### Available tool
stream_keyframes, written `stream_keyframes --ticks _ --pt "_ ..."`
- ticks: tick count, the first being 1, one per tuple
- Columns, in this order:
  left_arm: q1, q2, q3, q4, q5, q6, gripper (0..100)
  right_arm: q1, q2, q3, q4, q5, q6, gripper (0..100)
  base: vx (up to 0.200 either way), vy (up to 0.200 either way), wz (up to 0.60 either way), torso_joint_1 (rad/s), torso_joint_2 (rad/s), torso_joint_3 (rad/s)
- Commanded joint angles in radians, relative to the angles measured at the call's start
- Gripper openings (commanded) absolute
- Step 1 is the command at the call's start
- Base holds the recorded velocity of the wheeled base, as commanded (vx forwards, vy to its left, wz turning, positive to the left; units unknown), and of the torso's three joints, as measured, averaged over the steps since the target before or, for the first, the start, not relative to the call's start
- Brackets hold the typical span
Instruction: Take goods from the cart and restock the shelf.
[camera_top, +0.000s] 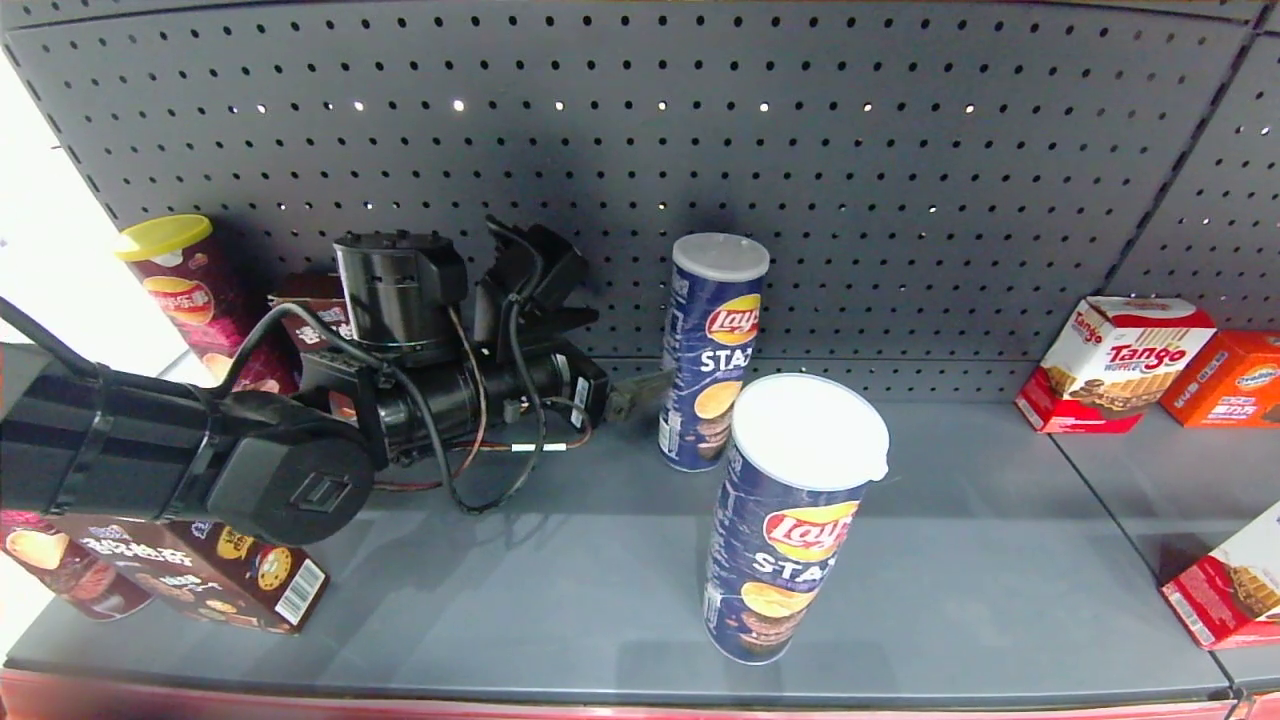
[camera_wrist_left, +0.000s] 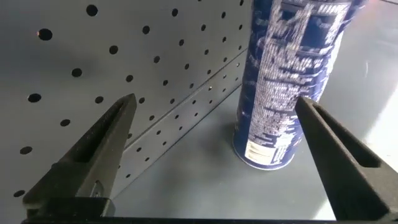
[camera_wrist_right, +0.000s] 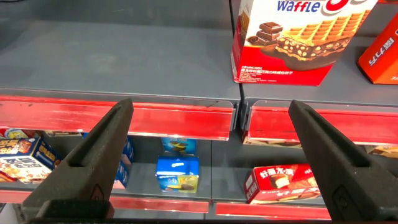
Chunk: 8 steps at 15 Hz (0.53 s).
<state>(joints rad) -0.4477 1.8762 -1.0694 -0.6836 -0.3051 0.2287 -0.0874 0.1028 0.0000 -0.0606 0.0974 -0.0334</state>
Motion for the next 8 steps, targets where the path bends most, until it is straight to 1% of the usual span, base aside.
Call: stream_keyframes --ticks 1,3,4,6,8 --pt "0.001 0.011 -0.004 -0.001 0.001 0.0 100 0.0 0.002 0.0 -0.001 0.001 0.0 100 0.0 0.0 0.0 0.0 0.0 0.0" --pt "0.003 0.009 -0.006 -0.001 0.003 0.0 100 0.0 0.002 0.0 -0.001 0.001 0.0 100 0.0 0.0 0.0 0.0 0.0 0.0" --pt "0.017 0.009 -0.004 -0.001 0.006 0.0 100 0.0 0.002 0.0 -0.001 0.001 0.0 100 0.0 0.0 0.0 0.0 0.0 0.0" --pt "0.027 0.009 -0.004 -0.001 0.006 0.0 100 0.0 0.002 0.0 -0.001 0.001 0.0 100 0.0 0.0 0.0 0.0 0.0 0.0" --pt "0.043 0.009 0.002 -0.001 0.021 0.001 100 0.0 0.002 0.0 -0.001 0.001 0.0 100 0.0 0.0 0.0 0.0 0.0 0.0"
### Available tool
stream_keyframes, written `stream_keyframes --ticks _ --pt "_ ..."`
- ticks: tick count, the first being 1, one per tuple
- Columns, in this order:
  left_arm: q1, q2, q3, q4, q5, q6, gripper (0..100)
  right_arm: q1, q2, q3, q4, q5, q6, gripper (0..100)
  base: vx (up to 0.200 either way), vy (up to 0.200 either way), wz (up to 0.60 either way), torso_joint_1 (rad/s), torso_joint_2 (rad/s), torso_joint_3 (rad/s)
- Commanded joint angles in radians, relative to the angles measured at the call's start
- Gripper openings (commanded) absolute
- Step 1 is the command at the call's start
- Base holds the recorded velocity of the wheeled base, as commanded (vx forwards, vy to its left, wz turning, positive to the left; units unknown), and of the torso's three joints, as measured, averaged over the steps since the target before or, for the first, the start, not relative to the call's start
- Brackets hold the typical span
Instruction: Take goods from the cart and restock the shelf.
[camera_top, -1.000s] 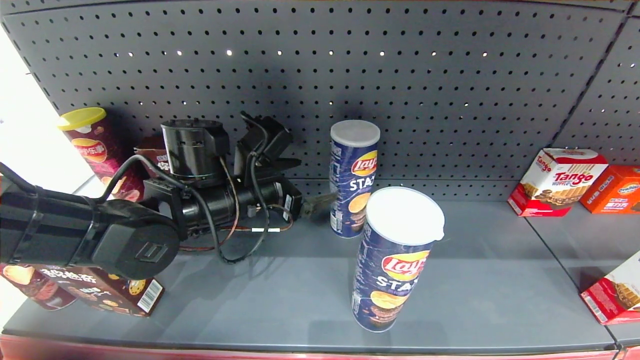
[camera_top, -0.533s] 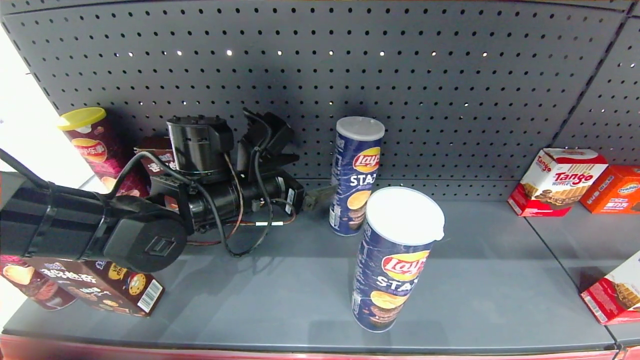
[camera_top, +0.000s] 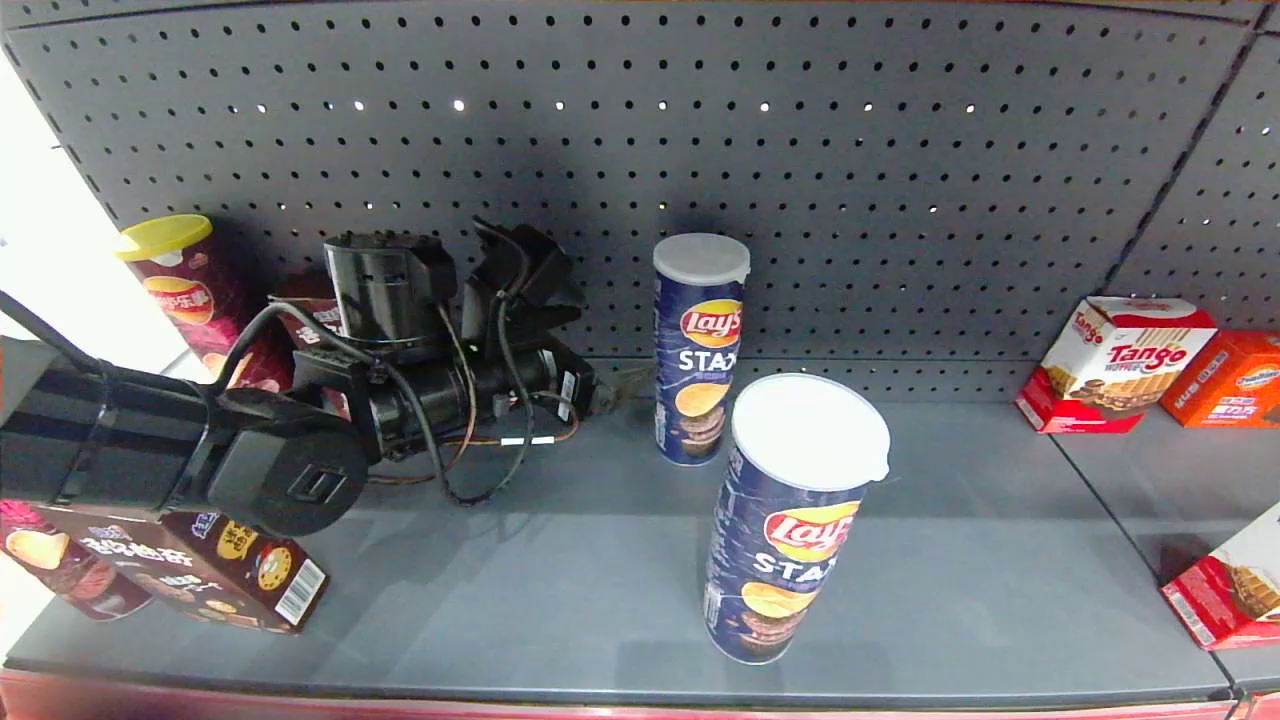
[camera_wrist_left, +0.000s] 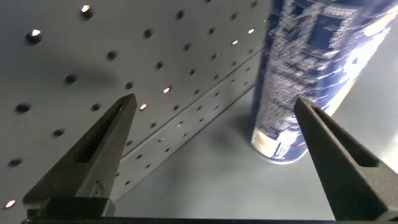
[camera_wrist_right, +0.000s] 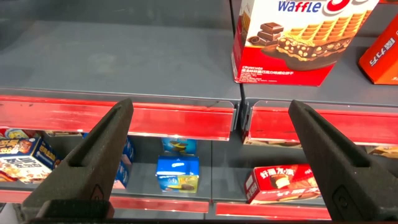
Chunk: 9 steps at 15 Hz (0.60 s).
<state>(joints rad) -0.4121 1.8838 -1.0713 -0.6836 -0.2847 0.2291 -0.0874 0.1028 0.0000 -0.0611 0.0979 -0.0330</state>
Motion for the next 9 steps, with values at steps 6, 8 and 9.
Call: stream_keyframes --ticks 6,8,9 --pt "0.006 -0.058 0.047 0.001 -0.005 0.002 100 0.0 0.002 0.0 0.0 0.0 -0.001 100 0.0 0.0 0.0 0.0 0.0 0.0" --pt "0.001 -0.061 0.076 0.001 -0.004 0.007 100 0.0 0.002 0.0 0.0 0.0 -0.001 100 0.0 0.0 0.0 0.0 0.0 0.0" --pt "0.003 -0.058 0.079 0.001 -0.001 0.009 100 0.0 0.002 0.0 0.0 0.0 -0.001 100 0.0 0.0 0.0 0.0 0.0 0.0"
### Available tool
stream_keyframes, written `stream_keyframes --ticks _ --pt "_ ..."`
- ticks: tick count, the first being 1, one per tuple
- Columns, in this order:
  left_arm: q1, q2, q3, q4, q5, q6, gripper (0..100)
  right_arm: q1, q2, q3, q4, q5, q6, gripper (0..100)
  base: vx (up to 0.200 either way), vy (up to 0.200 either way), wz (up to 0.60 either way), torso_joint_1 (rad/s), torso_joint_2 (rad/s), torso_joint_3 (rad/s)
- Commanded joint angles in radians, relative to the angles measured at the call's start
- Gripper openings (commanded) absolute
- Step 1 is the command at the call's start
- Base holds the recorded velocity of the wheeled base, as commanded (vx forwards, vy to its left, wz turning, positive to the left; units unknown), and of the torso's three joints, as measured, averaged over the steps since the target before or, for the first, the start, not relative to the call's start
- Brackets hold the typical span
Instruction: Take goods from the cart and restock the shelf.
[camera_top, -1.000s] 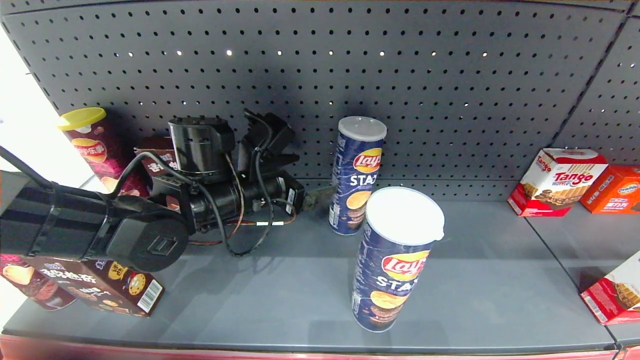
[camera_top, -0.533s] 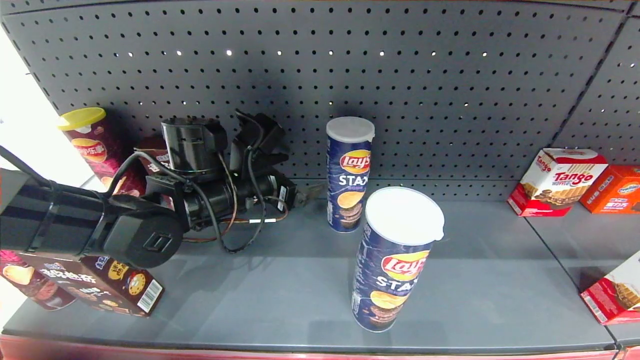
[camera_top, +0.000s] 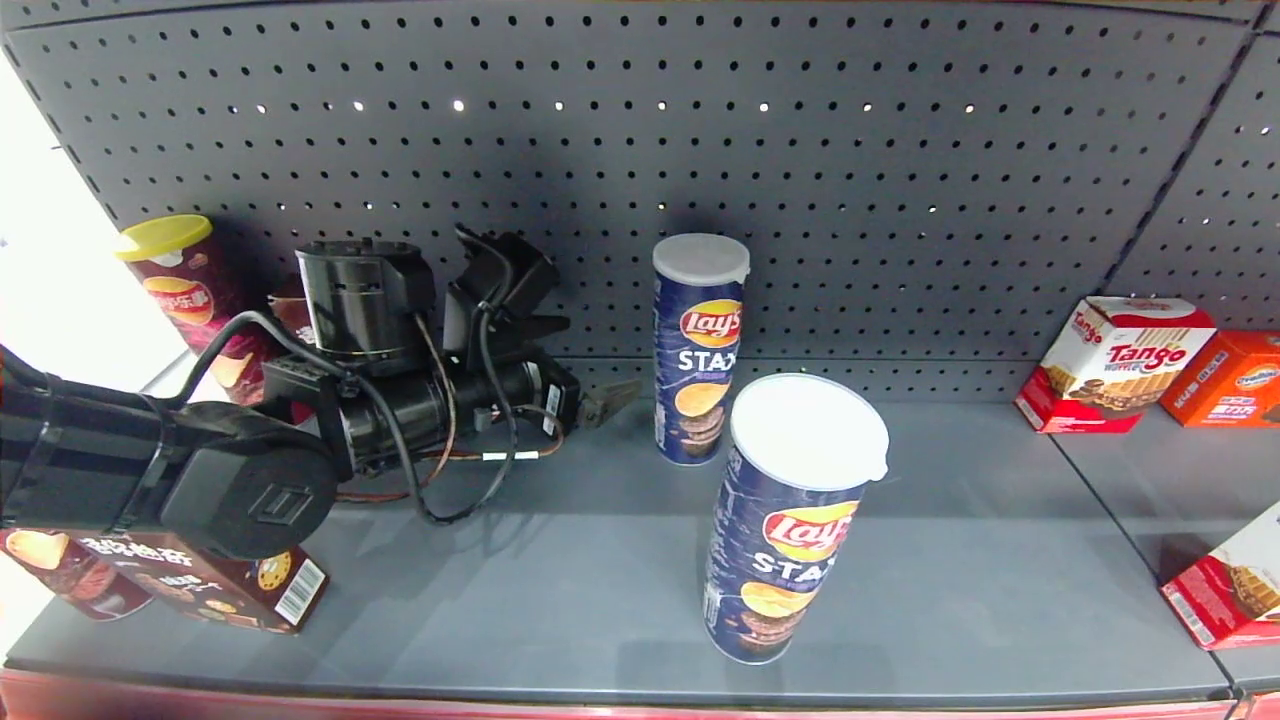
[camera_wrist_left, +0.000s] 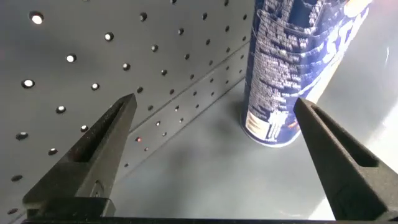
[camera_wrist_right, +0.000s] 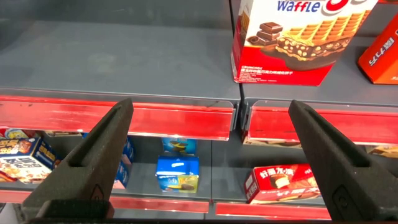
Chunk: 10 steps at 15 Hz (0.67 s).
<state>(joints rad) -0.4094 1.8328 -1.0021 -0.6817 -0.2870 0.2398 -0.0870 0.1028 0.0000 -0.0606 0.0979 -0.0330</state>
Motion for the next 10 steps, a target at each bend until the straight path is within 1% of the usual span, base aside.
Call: stream_keyframes --ticks 1,3,5,10 --pt "0.0 -0.006 0.004 0.002 0.002 0.009 100 0.0 0.002 0.0 -0.001 0.0 -0.001 100 0.0 0.0 0.0 0.0 0.0 0.0" --pt "0.001 0.005 -0.012 0.005 0.008 0.023 100 0.0 0.002 0.0 -0.001 0.0 -0.001 100 0.0 0.0 0.0 0.0 0.0 0.0" --pt "0.001 0.02 -0.016 0.005 0.016 0.024 100 0.0 0.002 0.0 -0.001 0.0 -0.001 100 0.0 0.0 0.0 0.0 0.0 0.0" --pt "0.0 0.095 -0.081 0.005 0.022 0.024 100 0.0 0.002 0.0 -0.001 0.0 -0.001 100 0.0 0.0 0.0 0.0 0.0 0.0"
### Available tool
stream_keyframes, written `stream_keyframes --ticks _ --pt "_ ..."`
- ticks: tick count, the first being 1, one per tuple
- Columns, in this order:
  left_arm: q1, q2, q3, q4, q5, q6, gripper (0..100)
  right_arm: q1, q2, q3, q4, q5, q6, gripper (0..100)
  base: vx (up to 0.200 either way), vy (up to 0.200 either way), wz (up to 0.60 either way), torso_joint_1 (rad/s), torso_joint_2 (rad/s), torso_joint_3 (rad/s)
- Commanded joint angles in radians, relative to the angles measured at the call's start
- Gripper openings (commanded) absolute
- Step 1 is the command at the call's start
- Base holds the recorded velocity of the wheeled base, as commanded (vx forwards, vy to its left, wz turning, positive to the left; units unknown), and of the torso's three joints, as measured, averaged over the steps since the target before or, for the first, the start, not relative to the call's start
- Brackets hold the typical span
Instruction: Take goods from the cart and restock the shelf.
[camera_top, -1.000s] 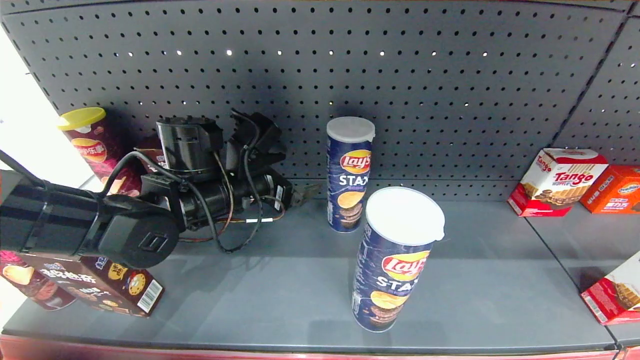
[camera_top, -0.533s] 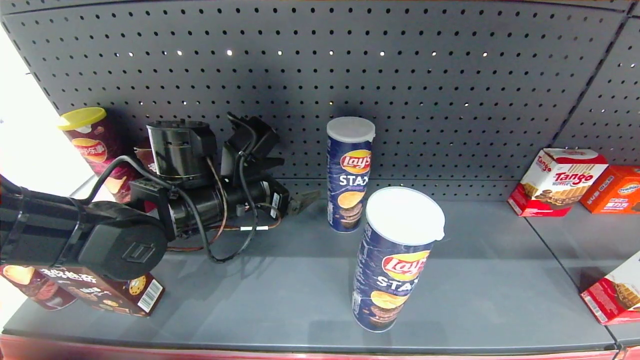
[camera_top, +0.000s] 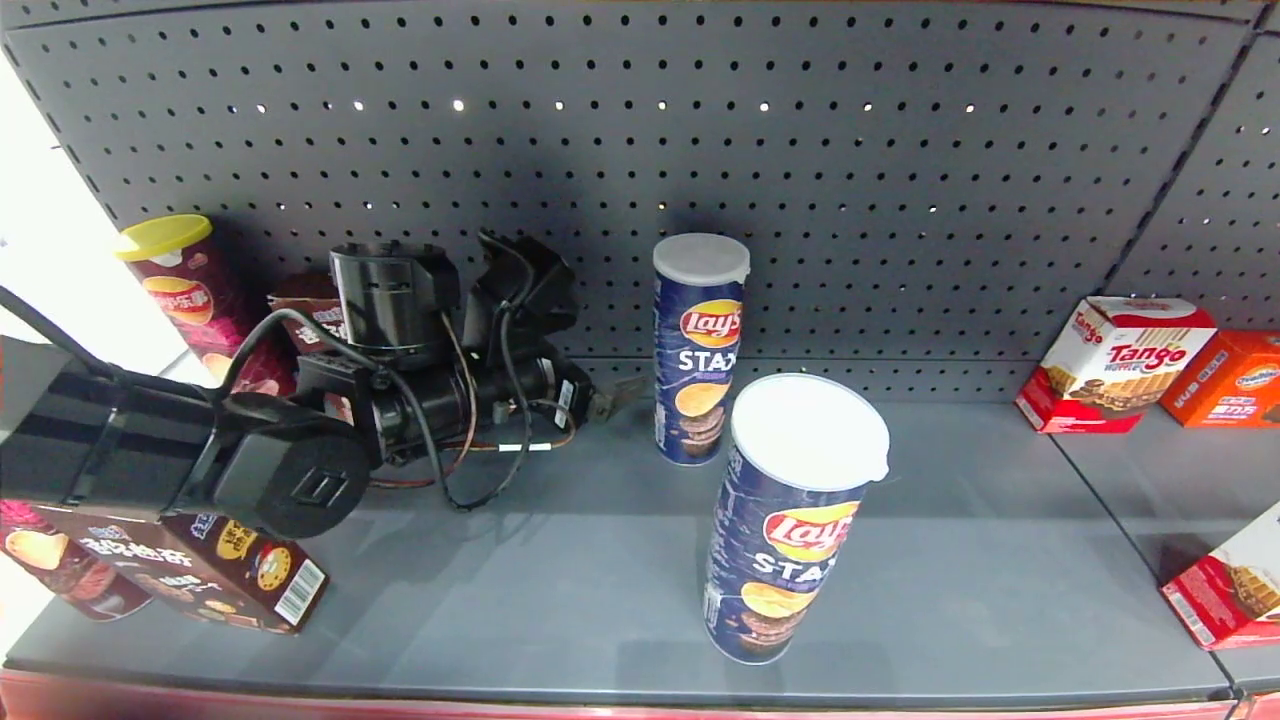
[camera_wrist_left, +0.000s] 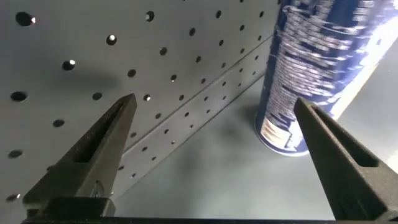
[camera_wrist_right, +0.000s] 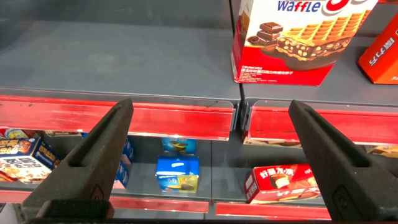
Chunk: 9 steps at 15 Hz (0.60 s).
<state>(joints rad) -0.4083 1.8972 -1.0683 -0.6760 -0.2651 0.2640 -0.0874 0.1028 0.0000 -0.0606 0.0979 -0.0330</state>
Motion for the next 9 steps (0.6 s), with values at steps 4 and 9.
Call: stream_keyframes --ticks 4,9 --pt "-0.014 0.051 -0.025 -0.001 0.0 0.0 100 0.0 0.002 0.0 -0.001 0.0 -0.001 100 0.0 0.0 0.0 0.0 0.0 0.0" --pt "-0.021 0.068 -0.035 -0.001 0.0 0.0 100 0.0 0.002 0.0 -0.001 0.0 -0.001 100 0.0 0.0 0.0 0.0 0.0 0.0"
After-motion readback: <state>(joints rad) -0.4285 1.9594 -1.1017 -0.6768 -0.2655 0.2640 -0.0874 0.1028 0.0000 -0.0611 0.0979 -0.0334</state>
